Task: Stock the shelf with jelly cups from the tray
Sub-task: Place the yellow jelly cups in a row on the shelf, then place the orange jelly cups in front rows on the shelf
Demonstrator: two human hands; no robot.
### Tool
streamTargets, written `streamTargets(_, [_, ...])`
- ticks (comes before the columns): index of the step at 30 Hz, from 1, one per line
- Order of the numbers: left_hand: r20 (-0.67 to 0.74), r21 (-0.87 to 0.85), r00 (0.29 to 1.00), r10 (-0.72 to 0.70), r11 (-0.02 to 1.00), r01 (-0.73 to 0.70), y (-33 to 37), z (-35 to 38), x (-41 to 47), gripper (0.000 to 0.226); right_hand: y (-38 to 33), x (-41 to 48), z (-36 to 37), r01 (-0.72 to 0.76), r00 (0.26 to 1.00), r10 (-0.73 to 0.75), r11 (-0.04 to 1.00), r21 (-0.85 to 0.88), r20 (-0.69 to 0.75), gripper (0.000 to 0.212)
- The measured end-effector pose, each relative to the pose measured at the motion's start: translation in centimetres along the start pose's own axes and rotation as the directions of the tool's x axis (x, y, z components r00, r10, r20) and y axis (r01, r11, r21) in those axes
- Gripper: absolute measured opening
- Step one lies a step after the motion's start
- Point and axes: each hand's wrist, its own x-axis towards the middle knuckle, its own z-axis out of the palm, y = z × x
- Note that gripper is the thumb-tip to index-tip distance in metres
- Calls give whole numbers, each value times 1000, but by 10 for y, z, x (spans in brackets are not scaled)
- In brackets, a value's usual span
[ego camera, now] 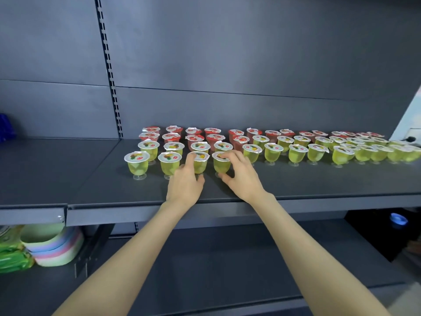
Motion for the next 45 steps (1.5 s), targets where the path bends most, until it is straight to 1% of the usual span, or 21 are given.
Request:
streamTargets(2, [0, 9, 1000, 12, 1000, -12, 0, -3, -7, 55, -1, -5, -5, 4, 1000, -4, 1000, 6, 1, 49])
streamTargets(4, [-28, 8, 1000, 9, 1000, -9, 2, -7, -15, 54, -2, -11, -12, -4, 1000, 4, 1000, 28, -15, 48])
streamTargets(7, [-72, 46, 997, 0, 999, 3, 8, -10, -28, 41, 0, -25, -23, -20, 997, 26, 997, 71, -76, 39])
streamTargets(9, [-83, 76, 996, 31, 997, -24, 16, -10, -35, 36, 5, -37, -31, -34, 994, 44, 995, 94, -100, 32])
streamTargets(11, [-84, 101, 993, 82, 992, -73, 25, -8, -44, 35, 12, -51, -41, -41, 995, 48, 995, 91, -87, 31])
streamTargets(17, [-112, 263, 968, 224, 946, -188, 65, 21, -92, 33, 48, -109, -71, 10, 998, -6, 998, 69, -64, 32])
streamTargets(20, [-152, 331, 951, 269, 920, -208, 84, 46, -133, 33, 75, -150, -80, 42, 999, -42, 998, 36, -17, 34])
streamTargets(22, [-161, 356, 951, 262, 915, -192, 93, 69, -164, 35, 97, -182, -79, 66, 998, -67, 998, 17, 21, 36])
streamTargets(25, [-108, 366, 977, 182, 921, -131, 97, 109, -214, 36, 130, -229, -67, 96, 988, -94, 995, -10, 121, 39])
streamTargets(28, [-1, 373, 998, 70, 926, -64, 90, 145, -261, 37, 154, -276, -48, 64, 970, -71, 997, 40, 231, 39])
streamTargets(31, [110, 382, 993, -49, 924, 3, 78, 175, -301, 36, 174, -315, -24, 18, 928, -33, 999, 44, 370, 41])
streamTargets(33, [185, 378, 972, -142, 924, 63, 69, 192, -324, 36, 187, -338, -4, -36, 895, 16, 999, 38, 445, 42])
streamTargets(35, [294, 398, 914, -280, 905, 149, 56, 210, -345, 41, 200, -359, 19, -103, 852, 74, 994, 27, 519, 42])
streamTargets(37, [367, 417, 855, -367, 886, 201, 35, 232, -363, 46, 211, -380, 46, -166, 796, 126, 986, 13, 592, 43])
streamTargets(39, [420, 418, 802, -425, 875, 245, 12, 255, -381, 48, 223, -399, 77, -214, 741, 166, 977, -7, 651, 42])
streamTargets(41, [487, 440, 730, -480, 856, 269, -12, 280, -397, 48, 237, -418, 110, -260, 702, 202, 965, -18, 683, 40])
streamTargets(45, [563, 418, 625, -541, 838, 350, -61, 333, -431, 47, 264, -454, 176, -356, 616, 294, 932, -74, 731, 40])
